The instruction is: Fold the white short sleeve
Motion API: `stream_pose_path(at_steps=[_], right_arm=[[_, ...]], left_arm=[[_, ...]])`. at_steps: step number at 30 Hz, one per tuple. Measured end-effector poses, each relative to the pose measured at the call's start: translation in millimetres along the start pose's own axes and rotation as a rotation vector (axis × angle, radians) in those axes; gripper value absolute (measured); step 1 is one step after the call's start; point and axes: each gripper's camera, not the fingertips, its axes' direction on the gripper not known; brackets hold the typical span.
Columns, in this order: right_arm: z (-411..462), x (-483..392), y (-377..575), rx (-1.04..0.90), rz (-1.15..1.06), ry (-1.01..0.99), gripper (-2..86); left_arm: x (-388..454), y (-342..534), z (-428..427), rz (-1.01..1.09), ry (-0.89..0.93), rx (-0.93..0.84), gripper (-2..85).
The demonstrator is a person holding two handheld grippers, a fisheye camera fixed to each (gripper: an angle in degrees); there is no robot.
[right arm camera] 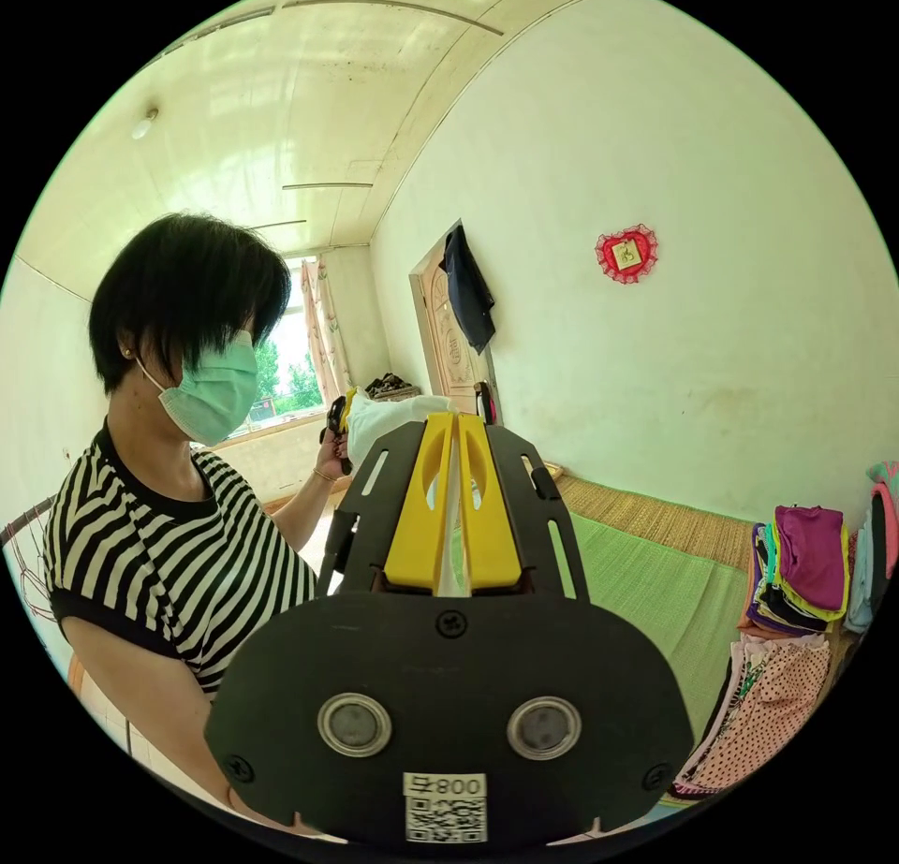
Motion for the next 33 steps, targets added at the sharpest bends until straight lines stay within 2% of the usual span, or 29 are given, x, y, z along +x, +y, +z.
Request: stream_pose_path(at_steps=[9,23,27,29,33], right_arm=[[60,80,-36,-0.010,0.051,0.036,0.4],[168,177,-76,-0.054,0.096,0.061,0.3],[229,250,-104,-0.113,0.133,0.116,0.4],[266,296,-116,-0.167,0.175,0.157,0.4],[376,429,-119,-0.389,0.349,0.261,0.4]], left_arm=[[-111,-9,33,-0.042,-0.011,-0.023,0.8],[-273,23,85,-0.094,-0.082,-0.057,1.0],[-337,27,114,-0.100,-0.170,-0.097,1.2],[-395,29,139,-0.121,-0.265,-0.149,1.6],[-510,49,181,-0.246,-0.439,-0.264,2.8]])
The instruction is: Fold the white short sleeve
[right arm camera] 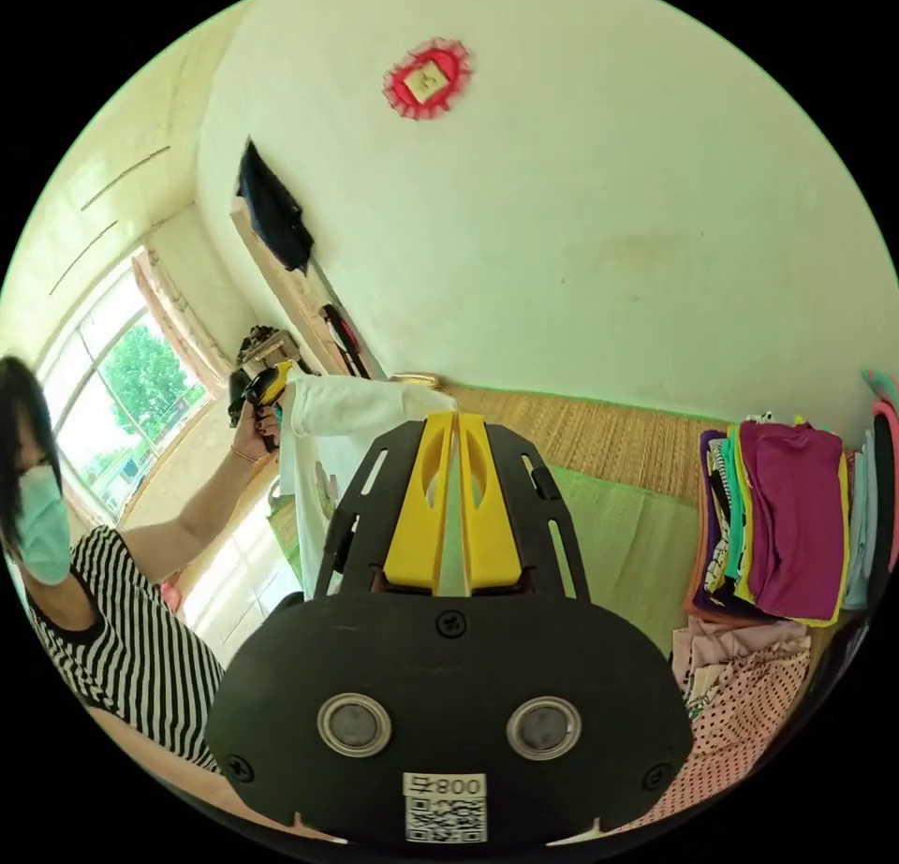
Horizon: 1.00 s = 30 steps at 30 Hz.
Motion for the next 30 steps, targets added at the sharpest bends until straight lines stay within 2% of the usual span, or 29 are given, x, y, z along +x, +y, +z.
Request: stream_pose_path(at_steps=[5,9,13,17,26,30], right_arm=[[120,89,-21,-0.195,0.267,0.126,0.7],[199,103,17,-0.283,0.288,0.082,2.6],[288,103,46,-0.440,0.323,0.105,6.8],[355,99,37,-0.518,0.337,0.147,7.9],[462,58,-17,-0.609,0.244,0.375,5.6],[487,39,-31,-0.617,0.225,0.422,1.8]], left_arm=[[-135,38,105,-0.264,-0.200,-0.241,6.3],[-193,95,124,-0.364,-0.183,-0.268,7.1],[-247,163,120,-0.505,-0.320,-0.374,7.5],[-284,202,105,-0.618,-0.436,-0.333,7.9],[-338,218,150,-0.610,-0.670,-0.372,8.8],[-360,230,169,-0.651,-0.644,-0.334,7.6]])
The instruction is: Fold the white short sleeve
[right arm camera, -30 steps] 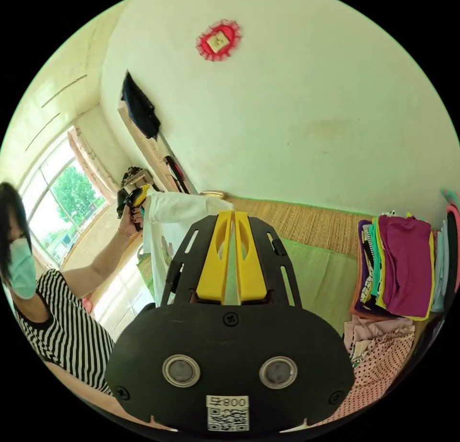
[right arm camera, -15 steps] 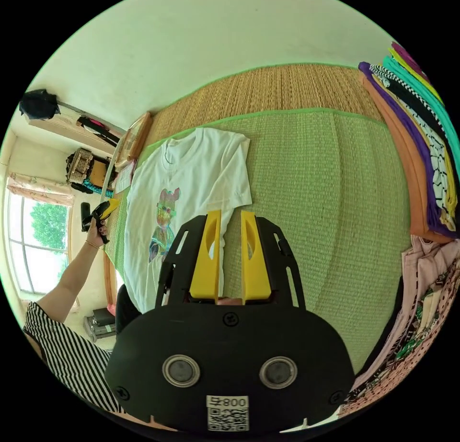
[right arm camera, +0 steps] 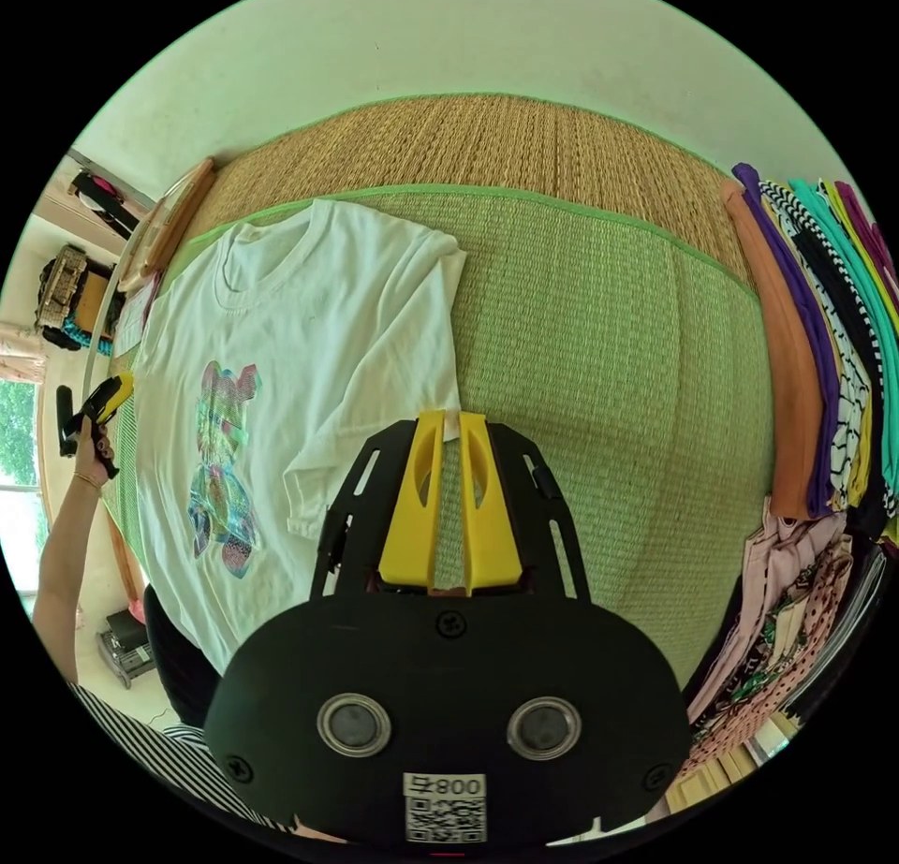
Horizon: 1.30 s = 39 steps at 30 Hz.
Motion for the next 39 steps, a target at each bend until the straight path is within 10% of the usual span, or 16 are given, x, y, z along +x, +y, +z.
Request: stream_pose_path(at_steps=[20,39], right_arm=[[-52,14,-46,-0.089,0.131,0.264,-0.5],[-18,-192,-39,0.116,-0.179,-0.304,0.9]], left_arm=[[-31,8,54,-0.002,0.035,0.073,0.7],[-93,19,111,-0.127,0.146,0.112,4.4]])
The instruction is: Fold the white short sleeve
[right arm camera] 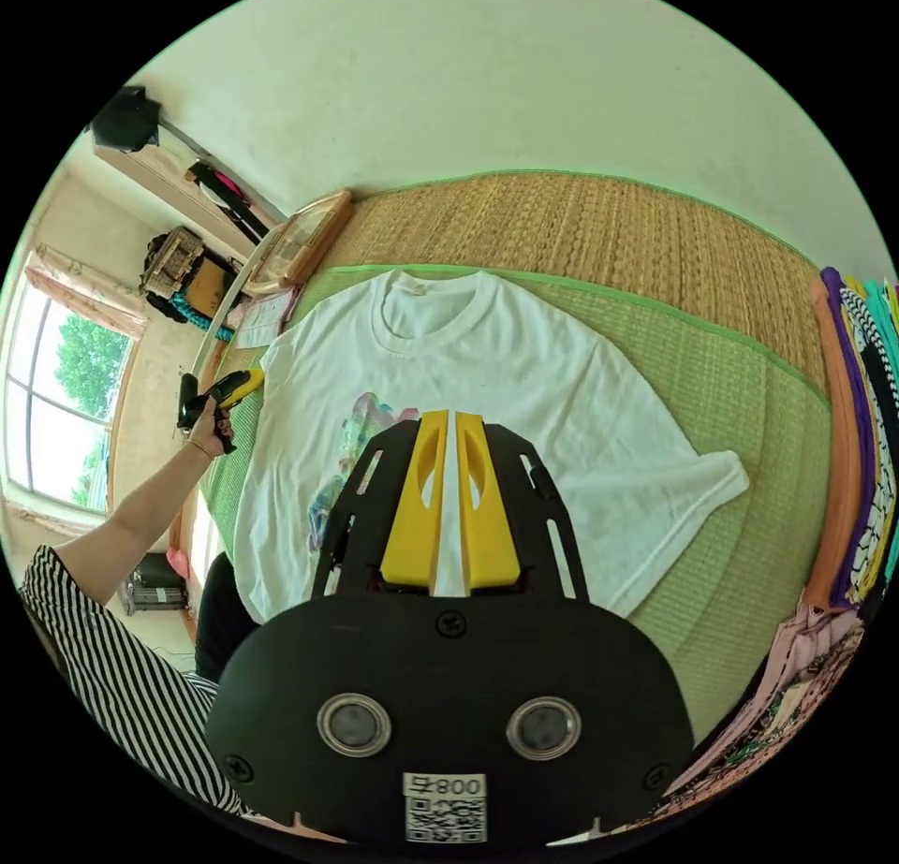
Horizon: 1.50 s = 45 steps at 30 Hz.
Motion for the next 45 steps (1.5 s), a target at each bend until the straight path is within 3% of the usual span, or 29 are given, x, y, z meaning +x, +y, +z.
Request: stream_pose_path(at_steps=[10,19,28,34,41,45], right_arm=[[87,-139,-36,-0.084,-0.209,-0.216,3.8],[210,-333,-59,-0.212,-0.521,-0.165,5.6],[294,-395,-78,-0.316,-0.539,-0.020,7.7],[311,-432,-68,-0.297,-0.601,0.099,8.3],[299,-451,-61,-0.181,-0.609,0.076,8.0],[337,-462,-60,-0.270,-0.654,0.163,6.2]], left_arm=[[24,-35,-14,0.156,0.052,0.033,0.6],[46,-28,30,0.340,-0.210,-0.243,0.5],[82,-46,39,0.547,-0.481,-0.266,0.0],[80,-44,31,0.548,-0.443,-0.236,0.0],[64,-34,1,0.510,-0.318,-0.162,0.1],[47,-32,-7,0.473,-0.289,-0.170,0.1]])
